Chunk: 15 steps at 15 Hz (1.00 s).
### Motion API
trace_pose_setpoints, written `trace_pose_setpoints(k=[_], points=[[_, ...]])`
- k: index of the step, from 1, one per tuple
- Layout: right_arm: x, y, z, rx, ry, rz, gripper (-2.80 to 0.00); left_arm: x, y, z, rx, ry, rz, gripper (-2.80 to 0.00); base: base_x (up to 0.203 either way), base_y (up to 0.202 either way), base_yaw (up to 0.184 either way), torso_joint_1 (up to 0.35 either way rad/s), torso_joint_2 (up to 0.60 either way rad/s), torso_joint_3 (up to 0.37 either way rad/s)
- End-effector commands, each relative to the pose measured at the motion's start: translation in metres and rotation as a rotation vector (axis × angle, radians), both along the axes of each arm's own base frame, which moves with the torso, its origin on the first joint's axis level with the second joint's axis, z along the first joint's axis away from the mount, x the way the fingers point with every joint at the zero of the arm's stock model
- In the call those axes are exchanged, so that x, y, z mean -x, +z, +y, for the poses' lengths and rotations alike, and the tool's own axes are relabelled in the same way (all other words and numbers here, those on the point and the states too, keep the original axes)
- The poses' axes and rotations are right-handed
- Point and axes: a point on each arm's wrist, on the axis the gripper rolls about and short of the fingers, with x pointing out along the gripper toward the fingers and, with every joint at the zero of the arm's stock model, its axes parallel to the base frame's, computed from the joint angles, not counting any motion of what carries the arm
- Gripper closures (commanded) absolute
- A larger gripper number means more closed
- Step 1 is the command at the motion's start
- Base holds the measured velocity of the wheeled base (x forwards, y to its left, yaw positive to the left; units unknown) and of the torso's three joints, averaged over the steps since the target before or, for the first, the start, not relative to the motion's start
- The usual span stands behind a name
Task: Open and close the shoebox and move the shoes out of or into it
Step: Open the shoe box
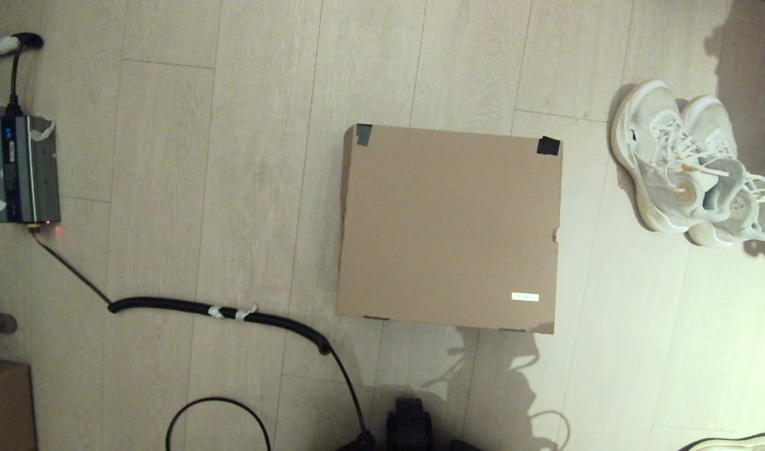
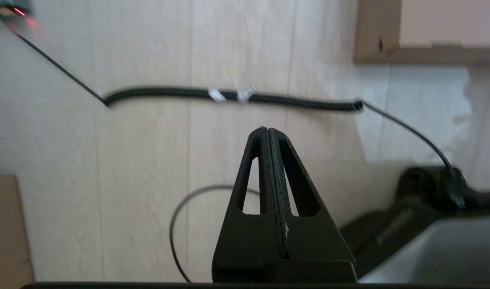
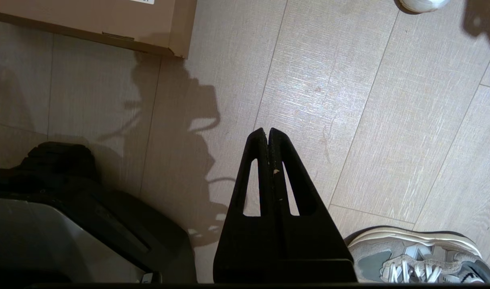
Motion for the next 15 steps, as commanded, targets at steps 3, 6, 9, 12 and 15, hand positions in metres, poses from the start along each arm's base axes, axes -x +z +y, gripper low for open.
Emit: trace_pose_setpoints(k=[3, 6, 9, 12, 15], points=[[-0.0002, 0.0003, 0.0000, -0.006, 0.001, 0.001, 0.00, -0.0008, -0.0092, -0.0006, 0.001, -0.024, 0.092, 0.00, 0.000, 0.000, 0.000, 0.000, 0.00, 0.000], [-0.0002, 0.0004, -0.0001, -0.045, -0.003, 0.001, 0.00, -0.0008, -0.0092, -0.0007, 0.004, -0.029, 0.090, 0.00, 0.000, 0.000, 0.000, 0.000, 0.00, 0.000], [-0.0002, 0.0003, -0.0001, -0.053, -0.004, 0.002, 0.00, -0.0007, -0.0092, -0.0006, 0.005, -0.028, 0.088, 0.00, 0.000, 0.000, 0.000, 0.000, 0.00, 0.000], [-0.0003, -0.0001, 0.0000, -0.039, 0.001, 0.004, 0.00, -0.0008, -0.0093, -0.0007, -0.014, -0.029, 0.092, 0.00, 0.000, 0.000, 0.000, 0.000, 0.00, 0.000], [-0.0002, -0.0002, 0.0001, 0.037, 0.005, 0.004, 0.00, -0.0008, -0.0092, -0.0007, -0.013, -0.029, 0.090, 0.00, 0.000, 0.000, 0.000, 0.000, 0.00, 0.000]])
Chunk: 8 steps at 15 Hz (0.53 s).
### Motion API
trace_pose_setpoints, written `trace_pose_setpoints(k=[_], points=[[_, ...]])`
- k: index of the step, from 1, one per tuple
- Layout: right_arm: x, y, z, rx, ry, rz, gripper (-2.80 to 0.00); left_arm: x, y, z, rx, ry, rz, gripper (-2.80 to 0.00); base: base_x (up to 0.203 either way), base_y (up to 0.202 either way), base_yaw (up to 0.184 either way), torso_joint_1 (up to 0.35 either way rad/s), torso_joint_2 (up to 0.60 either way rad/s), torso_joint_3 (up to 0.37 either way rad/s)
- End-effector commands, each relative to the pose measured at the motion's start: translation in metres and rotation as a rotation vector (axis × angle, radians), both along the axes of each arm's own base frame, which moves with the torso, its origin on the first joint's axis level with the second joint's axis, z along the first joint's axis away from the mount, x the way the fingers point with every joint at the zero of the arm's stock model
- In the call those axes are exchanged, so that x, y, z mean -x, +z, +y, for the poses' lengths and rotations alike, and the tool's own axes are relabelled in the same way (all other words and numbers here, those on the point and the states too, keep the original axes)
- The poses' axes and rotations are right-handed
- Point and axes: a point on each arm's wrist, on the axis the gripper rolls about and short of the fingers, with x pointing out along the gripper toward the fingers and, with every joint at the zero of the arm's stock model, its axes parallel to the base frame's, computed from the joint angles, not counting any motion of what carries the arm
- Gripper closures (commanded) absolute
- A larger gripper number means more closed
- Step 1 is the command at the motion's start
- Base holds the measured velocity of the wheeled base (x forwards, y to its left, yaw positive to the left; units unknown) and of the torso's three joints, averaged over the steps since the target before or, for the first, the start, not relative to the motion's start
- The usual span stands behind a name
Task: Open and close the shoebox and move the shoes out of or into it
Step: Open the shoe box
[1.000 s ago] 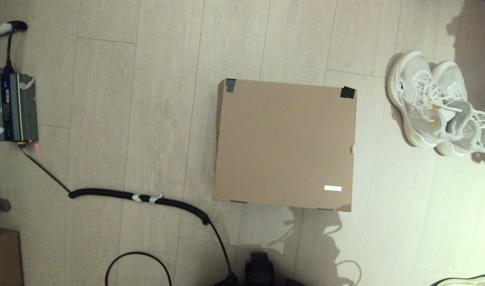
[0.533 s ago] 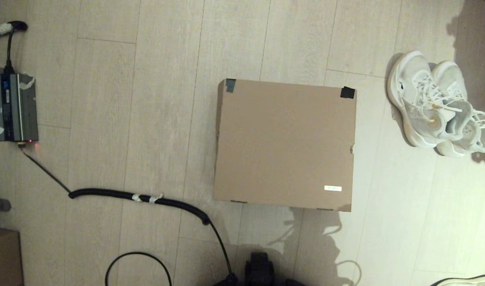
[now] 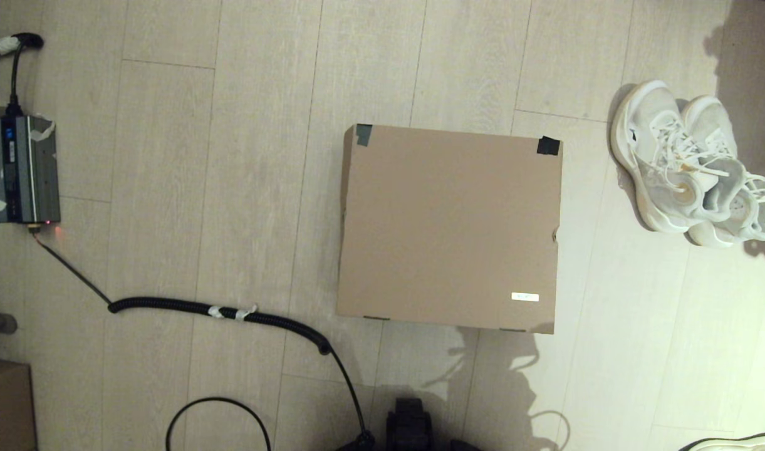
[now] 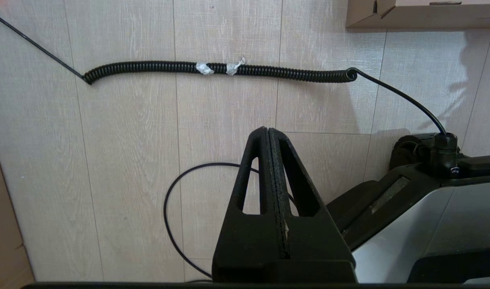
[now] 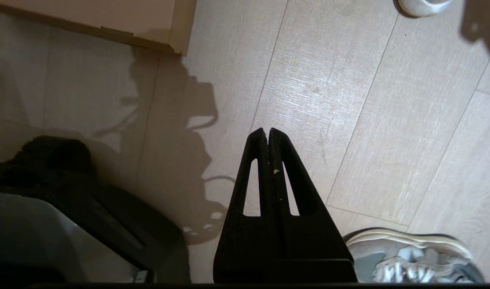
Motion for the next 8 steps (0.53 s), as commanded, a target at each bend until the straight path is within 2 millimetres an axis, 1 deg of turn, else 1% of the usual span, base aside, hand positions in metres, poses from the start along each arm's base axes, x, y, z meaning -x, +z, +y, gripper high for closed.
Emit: trace_pose_setpoints(k=[1, 8], points=[[-0.0001, 0.0000, 0.0000, 0.018, 0.001, 0.002, 0.00, -0.0002, 0.0000, 0.0000, 0.001, 0.000, 0.003, 0.00, 0.000, 0.000, 0.000, 0.000, 0.00, 0.000], [-0.0001, 0.0003, -0.0001, -0.004, -0.005, -0.001, 0.00, 0.0002, 0.0004, 0.0000, 0.006, -0.005, 0.003, 0.00, 0.000, 0.000, 0.000, 0.000, 0.00, 0.000]])
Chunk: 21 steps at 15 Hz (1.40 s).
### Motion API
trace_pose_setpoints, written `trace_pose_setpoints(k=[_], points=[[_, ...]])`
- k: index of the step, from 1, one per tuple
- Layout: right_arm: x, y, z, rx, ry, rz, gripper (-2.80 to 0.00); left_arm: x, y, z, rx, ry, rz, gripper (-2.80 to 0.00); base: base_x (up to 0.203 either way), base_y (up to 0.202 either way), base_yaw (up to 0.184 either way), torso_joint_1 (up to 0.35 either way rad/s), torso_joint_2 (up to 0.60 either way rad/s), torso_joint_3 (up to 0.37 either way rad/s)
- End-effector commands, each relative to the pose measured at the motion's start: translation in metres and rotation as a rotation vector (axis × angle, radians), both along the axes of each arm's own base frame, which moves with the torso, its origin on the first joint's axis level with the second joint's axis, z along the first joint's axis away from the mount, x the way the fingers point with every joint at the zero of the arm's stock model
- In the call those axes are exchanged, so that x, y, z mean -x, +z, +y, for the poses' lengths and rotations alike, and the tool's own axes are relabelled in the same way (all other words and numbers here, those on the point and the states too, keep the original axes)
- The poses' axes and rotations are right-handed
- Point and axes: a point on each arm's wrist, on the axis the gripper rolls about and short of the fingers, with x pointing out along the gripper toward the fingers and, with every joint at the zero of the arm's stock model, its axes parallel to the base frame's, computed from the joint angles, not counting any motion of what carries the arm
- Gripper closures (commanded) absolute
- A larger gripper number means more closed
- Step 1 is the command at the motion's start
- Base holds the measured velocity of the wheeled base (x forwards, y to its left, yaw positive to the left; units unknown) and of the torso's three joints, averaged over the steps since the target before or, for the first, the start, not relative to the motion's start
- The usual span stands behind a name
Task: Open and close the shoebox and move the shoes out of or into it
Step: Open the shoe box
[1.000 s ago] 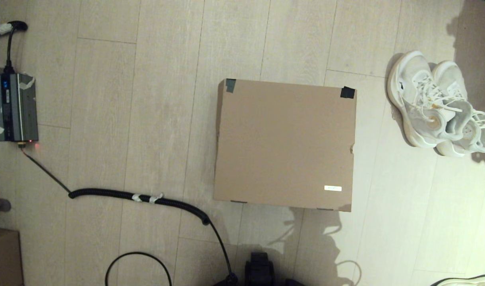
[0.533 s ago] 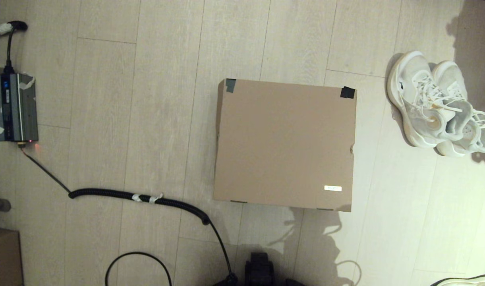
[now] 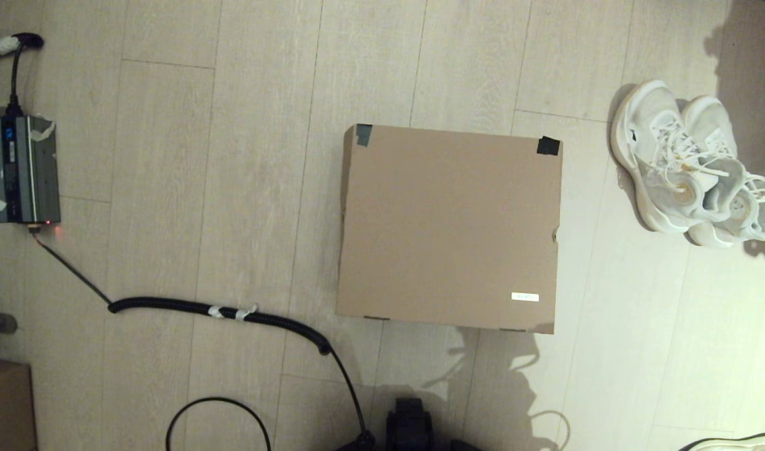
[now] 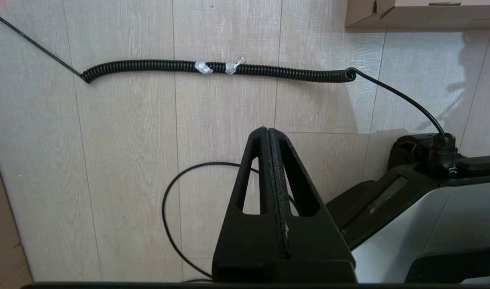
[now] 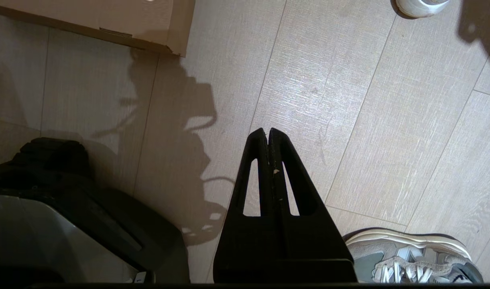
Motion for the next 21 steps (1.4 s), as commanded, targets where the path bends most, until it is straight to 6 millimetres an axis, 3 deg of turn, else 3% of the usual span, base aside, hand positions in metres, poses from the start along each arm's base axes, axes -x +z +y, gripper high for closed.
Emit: trace_pose_setpoints(k=[1, 2, 4, 6, 8, 9, 12, 14, 19, 21], points=[[0.000, 0.000, 0.000, 0.000, 0.000, 0.001, 0.00, 0.000, 0.000, 0.000, 0.000, 0.002, -0.003, 0.00, 0.000, 0.000, 0.000, 0.000, 0.00, 0.000], [0.000, 0.002, 0.000, 0.000, 0.006, -0.005, 0.00, 0.001, 0.002, 0.000, 0.001, -0.008, -0.008, 0.00, 0.000, 0.000, 0.000, 0.000, 0.00, 0.000], [0.004, 0.028, 0.000, -0.061, 0.017, -0.039, 0.00, 0.003, 0.031, -0.001, 0.056, -0.062, -0.040, 0.00, 0.000, 0.000, 0.000, 0.000, 0.00, 0.000], [-0.007, 0.067, 0.001, -0.207, 0.025, 0.035, 0.00, -0.008, 0.085, -0.003, 0.276, -0.129, -0.004, 0.00, 0.000, 0.000, 0.000, 0.000, 0.00, 0.000], [-0.047, 0.094, 0.001, -0.313, 0.013, 0.223, 0.00, -0.051, 0.123, -0.004, 0.492, -0.152, 0.168, 0.00, 0.000, 0.000, 0.000, 0.000, 0.00, 0.000], [-0.072, 0.101, 0.002, -0.353, 0.018, 0.312, 0.00, -0.079, 0.130, -0.005, 0.570, -0.164, 0.267, 0.00, 0.000, 0.000, 0.000, 0.000, 0.00, 0.000], [-0.156, 0.098, 0.004, -0.435, 0.074, 0.503, 0.00, -0.160, 0.125, -0.010, 0.764, -0.274, 0.530, 0.00, 0.000, 0.000, 0.000, 0.000, 0.00, 0.000], [-0.206, 0.078, 0.007, -0.438, 0.189, 0.601, 0.00, -0.207, 0.108, -0.013, 0.861, -0.377, 0.648, 0.00, 0.000, 0.000, 0.000, 0.000, 0.00, 0.000], [-0.300, 0.012, 0.000, -0.400, 0.451, 0.609, 0.00, -0.297, 0.051, -0.017, 0.927, -0.554, 0.706, 0.00, 0.000, 0.000, 0.000, 0.000, 0.00, 0.000], [-0.327, -0.008, -0.007, -0.378, 0.483, 0.550, 0.00, -0.326, 0.046, -0.022, 0.904, -0.620, 0.649, 0.00, 0.000, 0.000, 0.000, 0.000, 0.00, 0.000]])
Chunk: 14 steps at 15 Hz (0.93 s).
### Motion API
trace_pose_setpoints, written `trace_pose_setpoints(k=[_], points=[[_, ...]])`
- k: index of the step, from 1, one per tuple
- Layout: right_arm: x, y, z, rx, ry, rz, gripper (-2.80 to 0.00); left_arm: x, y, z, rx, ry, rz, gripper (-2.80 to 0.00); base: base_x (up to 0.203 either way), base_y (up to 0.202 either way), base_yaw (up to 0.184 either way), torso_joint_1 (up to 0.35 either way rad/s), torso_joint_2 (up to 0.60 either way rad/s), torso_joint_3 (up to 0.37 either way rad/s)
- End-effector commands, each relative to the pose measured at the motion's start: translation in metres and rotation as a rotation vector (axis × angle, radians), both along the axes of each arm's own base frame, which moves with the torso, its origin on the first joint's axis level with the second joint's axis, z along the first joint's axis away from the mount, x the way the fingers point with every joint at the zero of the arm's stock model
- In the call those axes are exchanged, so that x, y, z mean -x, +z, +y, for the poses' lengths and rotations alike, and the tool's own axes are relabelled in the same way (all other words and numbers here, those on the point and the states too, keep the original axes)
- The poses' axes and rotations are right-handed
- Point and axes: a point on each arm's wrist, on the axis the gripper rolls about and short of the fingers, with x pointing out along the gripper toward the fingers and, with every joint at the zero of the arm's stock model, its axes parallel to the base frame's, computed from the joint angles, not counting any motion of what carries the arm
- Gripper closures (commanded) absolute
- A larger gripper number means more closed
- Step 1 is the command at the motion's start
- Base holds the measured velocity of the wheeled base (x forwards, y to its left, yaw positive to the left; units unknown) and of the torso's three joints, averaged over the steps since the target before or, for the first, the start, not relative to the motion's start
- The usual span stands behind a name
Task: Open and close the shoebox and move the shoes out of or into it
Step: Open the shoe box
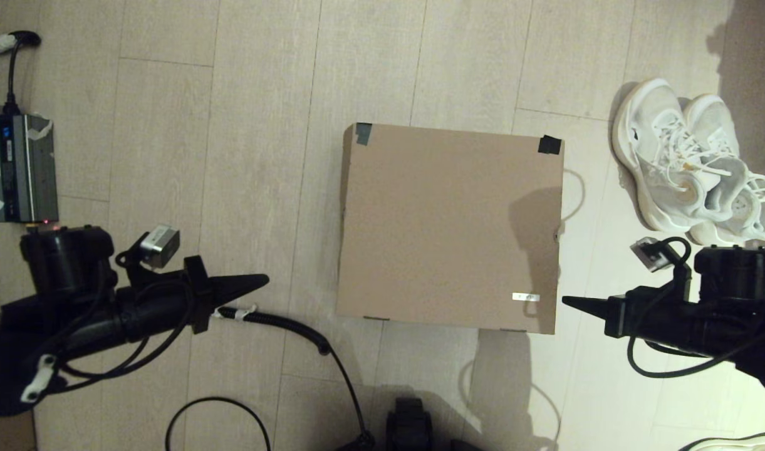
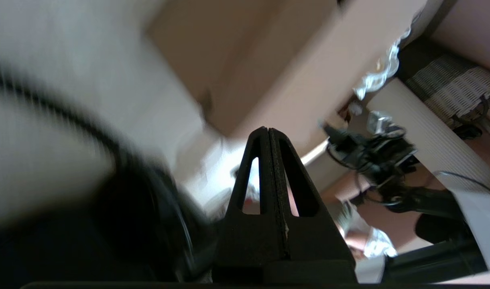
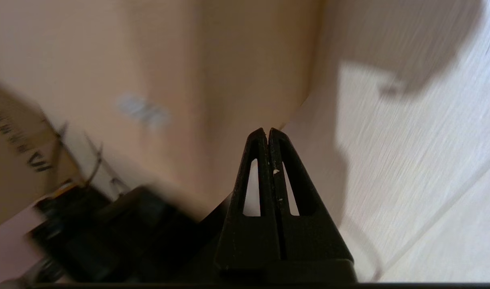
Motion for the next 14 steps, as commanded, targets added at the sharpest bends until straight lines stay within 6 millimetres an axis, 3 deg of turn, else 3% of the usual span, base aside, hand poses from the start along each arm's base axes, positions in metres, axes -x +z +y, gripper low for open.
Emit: trace_pose_setpoints(k=[1, 3, 6, 14], points=[[-0.029, -0.041, -0.012, -0.008, -0.012, 0.045, 0.00, -0.032, -0.025, -0.007, 0.005, -0.023, 0.033, 0.00, 0.000, 0.000, 0.000, 0.000, 0.00, 0.000], [-0.037, -0.042, -0.027, 0.002, -0.027, 0.005, 0.00, -0.044, -0.024, -0.024, -0.009, -0.030, 0.007, 0.00, 0.000, 0.000, 0.000, 0.000, 0.00, 0.000], [-0.040, -0.043, -0.029, -0.007, -0.013, 0.002, 0.00, -0.053, -0.027, -0.049, -0.030, -0.034, 0.001, 0.00, 0.000, 0.000, 0.000, 0.000, 0.00, 0.000], [-0.062, -0.043, -0.008, -0.013, 0.035, -0.023, 0.00, -0.097, -0.036, -0.082, -0.049, 0.000, -0.049, 0.00, 0.000, 0.000, 0.000, 0.000, 0.00, 0.000]])
